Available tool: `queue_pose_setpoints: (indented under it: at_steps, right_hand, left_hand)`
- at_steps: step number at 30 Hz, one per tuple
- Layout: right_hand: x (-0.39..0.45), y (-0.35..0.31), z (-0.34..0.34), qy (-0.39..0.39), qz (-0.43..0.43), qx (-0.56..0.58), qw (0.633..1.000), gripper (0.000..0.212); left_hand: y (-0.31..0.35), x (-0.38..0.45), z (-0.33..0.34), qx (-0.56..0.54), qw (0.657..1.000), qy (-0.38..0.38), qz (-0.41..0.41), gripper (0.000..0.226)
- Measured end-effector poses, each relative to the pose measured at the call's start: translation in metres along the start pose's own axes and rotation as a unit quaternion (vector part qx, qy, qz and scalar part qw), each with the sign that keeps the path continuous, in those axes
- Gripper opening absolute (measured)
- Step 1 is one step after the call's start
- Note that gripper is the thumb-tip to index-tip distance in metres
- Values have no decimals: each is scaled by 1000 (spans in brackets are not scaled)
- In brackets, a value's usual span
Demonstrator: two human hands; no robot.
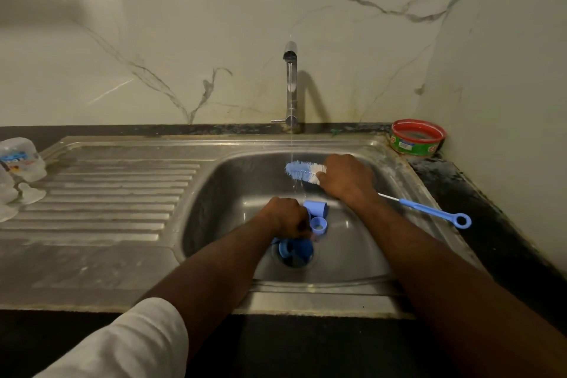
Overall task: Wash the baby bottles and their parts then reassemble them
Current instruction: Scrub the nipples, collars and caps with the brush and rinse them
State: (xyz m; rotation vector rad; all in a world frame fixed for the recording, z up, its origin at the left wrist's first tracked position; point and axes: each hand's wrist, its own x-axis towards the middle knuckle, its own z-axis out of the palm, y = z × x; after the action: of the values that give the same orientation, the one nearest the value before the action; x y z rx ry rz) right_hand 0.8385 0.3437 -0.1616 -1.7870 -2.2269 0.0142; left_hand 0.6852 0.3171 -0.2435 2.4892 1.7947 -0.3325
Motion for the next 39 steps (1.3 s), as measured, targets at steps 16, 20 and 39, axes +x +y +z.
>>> queue_pose_setpoints:
  at_steps: [16, 20, 39]
  right_hand:
    - [1, 1, 3, -14, -15, 28, 999, 21]
    - [2, 3, 2, -8, -6, 30, 1000, 25]
    - [-1, 5, -3, -5, 14, 29, 999, 35]
  left_hand:
    - [11, -7, -13, -72, 980, -134, 125, 45]
    - [4, -5, 2, -76, 988, -97, 92, 17]
    - [-11, -5, -3, -74, 988, 95, -98, 77]
